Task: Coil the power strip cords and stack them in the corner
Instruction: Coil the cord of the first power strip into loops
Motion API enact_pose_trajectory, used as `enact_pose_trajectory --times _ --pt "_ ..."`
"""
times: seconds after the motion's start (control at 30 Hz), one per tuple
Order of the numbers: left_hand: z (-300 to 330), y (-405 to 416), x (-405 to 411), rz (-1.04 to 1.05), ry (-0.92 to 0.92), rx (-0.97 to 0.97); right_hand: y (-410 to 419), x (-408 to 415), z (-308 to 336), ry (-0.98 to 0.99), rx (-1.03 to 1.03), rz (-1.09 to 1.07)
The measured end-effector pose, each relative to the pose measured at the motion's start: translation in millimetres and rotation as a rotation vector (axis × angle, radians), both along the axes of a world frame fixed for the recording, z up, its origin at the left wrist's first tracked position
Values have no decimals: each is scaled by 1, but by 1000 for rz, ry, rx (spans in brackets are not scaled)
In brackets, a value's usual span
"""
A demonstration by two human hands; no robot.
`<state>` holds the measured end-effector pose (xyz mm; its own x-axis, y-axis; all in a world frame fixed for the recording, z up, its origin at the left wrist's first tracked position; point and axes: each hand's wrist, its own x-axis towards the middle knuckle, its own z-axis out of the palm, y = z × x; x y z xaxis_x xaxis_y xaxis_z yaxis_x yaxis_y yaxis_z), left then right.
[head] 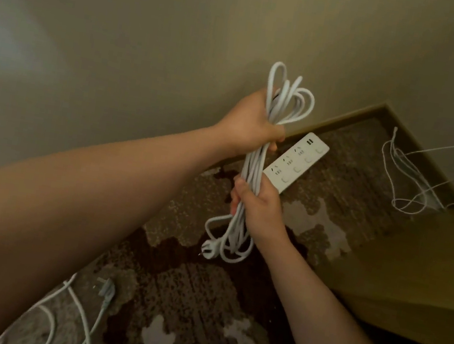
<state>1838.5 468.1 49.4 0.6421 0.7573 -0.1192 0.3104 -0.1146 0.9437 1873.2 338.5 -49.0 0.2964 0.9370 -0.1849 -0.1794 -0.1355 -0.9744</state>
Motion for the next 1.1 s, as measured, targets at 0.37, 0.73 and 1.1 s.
enact_pose_trajectory --times 0.37,0.73,1.1 --pt "-54 17 25 -213 23 -97 -3 8 -21 -143 -138 -259" --pt "-142 4 -2 -517 488 319 -17 31 2 -290 -390 -638" --pt "-176 -16 31 -814 862 688 -22 50 -26 -234 -599 -808"
